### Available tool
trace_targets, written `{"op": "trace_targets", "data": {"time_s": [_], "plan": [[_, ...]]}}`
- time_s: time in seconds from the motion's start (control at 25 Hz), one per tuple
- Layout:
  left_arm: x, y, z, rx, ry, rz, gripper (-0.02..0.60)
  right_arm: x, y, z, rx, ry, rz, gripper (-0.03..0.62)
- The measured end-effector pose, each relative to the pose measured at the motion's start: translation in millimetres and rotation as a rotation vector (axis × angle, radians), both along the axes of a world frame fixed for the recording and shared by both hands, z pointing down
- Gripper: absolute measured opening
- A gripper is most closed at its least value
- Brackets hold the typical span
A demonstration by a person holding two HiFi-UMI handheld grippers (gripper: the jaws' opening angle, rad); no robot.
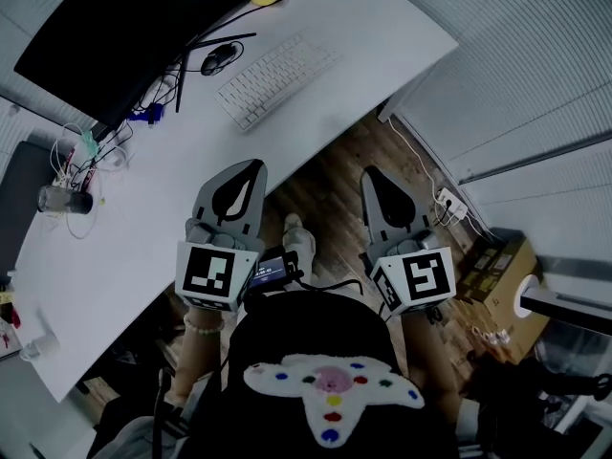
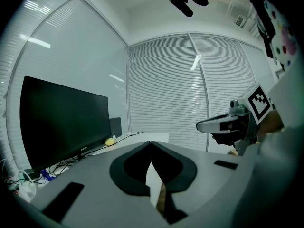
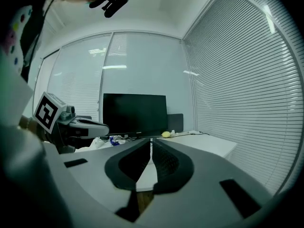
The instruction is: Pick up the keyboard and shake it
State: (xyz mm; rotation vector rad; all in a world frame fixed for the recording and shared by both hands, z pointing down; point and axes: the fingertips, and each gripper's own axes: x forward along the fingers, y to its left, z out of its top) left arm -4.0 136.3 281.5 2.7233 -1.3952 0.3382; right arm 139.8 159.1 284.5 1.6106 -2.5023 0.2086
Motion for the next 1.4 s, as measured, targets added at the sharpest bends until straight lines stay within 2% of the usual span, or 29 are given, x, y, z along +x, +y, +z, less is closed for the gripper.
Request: {"op": "trace_targets", "data": {"time_s": [0.12, 0.32, 0.44, 0.64, 0.88, 0.92, 1.0, 1.2, 1.28, 1.4], "plan": [[-2.1, -21.4, -2.9, -0.009, 0.023, -0.012, 0.015, 0.8, -21.8, -4.3, -0.004, 0.000, -0.005, 0.040], [-24.4, -69.3, 12.4, -0.073, 0.057, -0.051, 0.015, -18.1, -70.5, 3.9, -0.031, 0.017, -0.038, 0.040], [-32.8, -92.0, 16.6, -0.071, 0.085, -0.070, 0.016, -25.4, -93.1, 5.8, -0.040, 0.025, -0.056, 0.040], [-56.5, -127.1, 33.4, -0.155, 0.128, -0.139, 0.017, -40.2, -128.1, 13.2, -0.072, 0.033, -0.093, 0.040], [-80.6, -156.1, 58.7, -0.246, 0.178, -0.184, 0.018, -53.0, -155.5, 28.1, -0.122, 0.054, -0.117, 0.039], [-84.8, -159.0, 64.8, -0.265, 0.187, -0.192, 0.024, -55.5, -157.3, 29.2, -0.125, 0.054, -0.120, 0.040], [-91.7, -164.4, 78.1, -0.309, 0.203, -0.209, 0.091, -59.2, -161.1, 31.9, -0.133, 0.050, -0.123, 0.040], [-103.9, -179.3, 118.8, -0.427, 0.219, -0.254, 0.179, -66.4, -178.6, 43.4, -0.160, 0.044, -0.134, 0.040], [-106.3, -182.4, 135.8, -0.465, 0.224, -0.280, 0.201, -68.5, -183.2, 46.3, -0.156, 0.045, -0.150, 0.040], [-109.4, -186.1, 157.8, -0.510, 0.233, -0.325, 0.202, -69.9, -186.8, 50.4, -0.165, 0.036, -0.158, 0.040]]}}
